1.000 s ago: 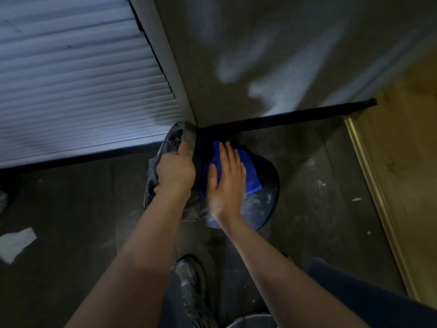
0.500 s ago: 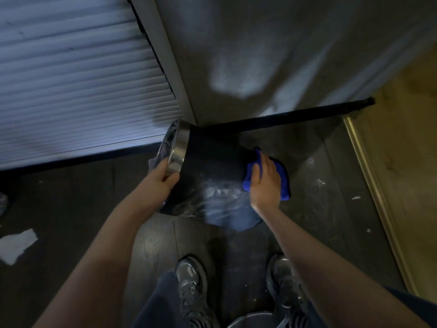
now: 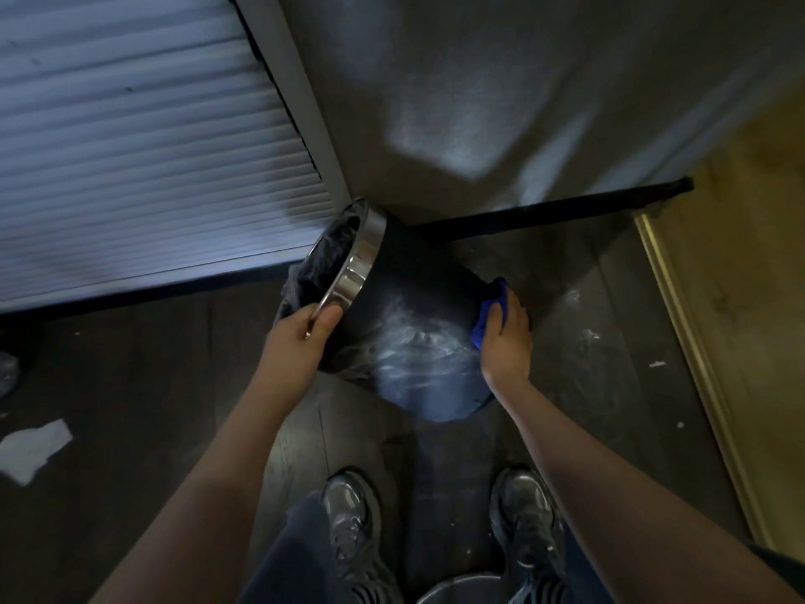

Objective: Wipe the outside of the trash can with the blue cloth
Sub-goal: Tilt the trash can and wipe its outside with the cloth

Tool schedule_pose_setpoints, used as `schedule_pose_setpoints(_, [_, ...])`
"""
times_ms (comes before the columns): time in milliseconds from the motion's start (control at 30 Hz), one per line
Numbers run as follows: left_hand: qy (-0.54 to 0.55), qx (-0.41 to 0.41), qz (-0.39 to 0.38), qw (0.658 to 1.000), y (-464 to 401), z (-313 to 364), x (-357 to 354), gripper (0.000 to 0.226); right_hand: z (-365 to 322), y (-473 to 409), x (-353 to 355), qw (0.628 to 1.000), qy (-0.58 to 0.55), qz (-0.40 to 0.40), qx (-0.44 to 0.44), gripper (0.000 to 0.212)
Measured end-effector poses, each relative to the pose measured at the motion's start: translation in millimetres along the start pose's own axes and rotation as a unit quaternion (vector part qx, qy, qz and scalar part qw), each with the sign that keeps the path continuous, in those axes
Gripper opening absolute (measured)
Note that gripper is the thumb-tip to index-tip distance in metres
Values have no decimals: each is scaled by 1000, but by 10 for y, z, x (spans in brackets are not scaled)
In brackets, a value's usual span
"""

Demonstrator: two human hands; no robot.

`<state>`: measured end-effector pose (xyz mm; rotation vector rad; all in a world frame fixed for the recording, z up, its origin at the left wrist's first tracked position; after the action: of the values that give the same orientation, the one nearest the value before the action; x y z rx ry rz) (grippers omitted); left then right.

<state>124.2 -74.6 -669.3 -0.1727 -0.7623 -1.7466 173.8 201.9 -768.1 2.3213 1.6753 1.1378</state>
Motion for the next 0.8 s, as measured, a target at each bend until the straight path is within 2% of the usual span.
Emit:
schedule_pose_setpoints(67, [18,4,17,1000,-37,41,-43,31,-363,97,-62,998,36,28,38,43])
schedule_pose_setpoints(133, [25,11,35,999,-72,59,-78,34,-916,265,-284,989,71,39,124,45])
schedule_pose_setpoints(233, [46,21,56,997,-63,17,-55,32,-1484,479,-676,978,90,12,190,49])
schedule_pose_setpoints(300, [58,30,61,996,-58,-43,-12,33,-1581,510,-794,970,109,-14,219,50])
schedule_pose_setpoints(433, [67,54,81,993,-93,-122,5,35,-1448,578,-798,923,185,-50,334,48])
schedule_pose_setpoints(500, [77,68,84,991,-102,-139,13,38,-1234,481,-674,925,200,-39,321,48])
schedule_pose_setpoints(667, [134,112,84,981,-75,-312,29,40,-479,95,-168,973,157,3,170,48])
schedule_pose_setpoints(800, [128,106,93,982,-80,-239,21,40,-481,-34,-168,988,131,39,69,44])
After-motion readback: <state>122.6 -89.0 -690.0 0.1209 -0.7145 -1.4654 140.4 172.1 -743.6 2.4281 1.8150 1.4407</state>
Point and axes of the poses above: each hand's wrist, its own y-axis away from the middle knuckle, its own x-axis out of the back of the hand, z = x × y, the point moved 10 cm from there along -y, towards the middle knuckle, and after that the axes turned 8 degrees about -z, right-handed, at the moved point
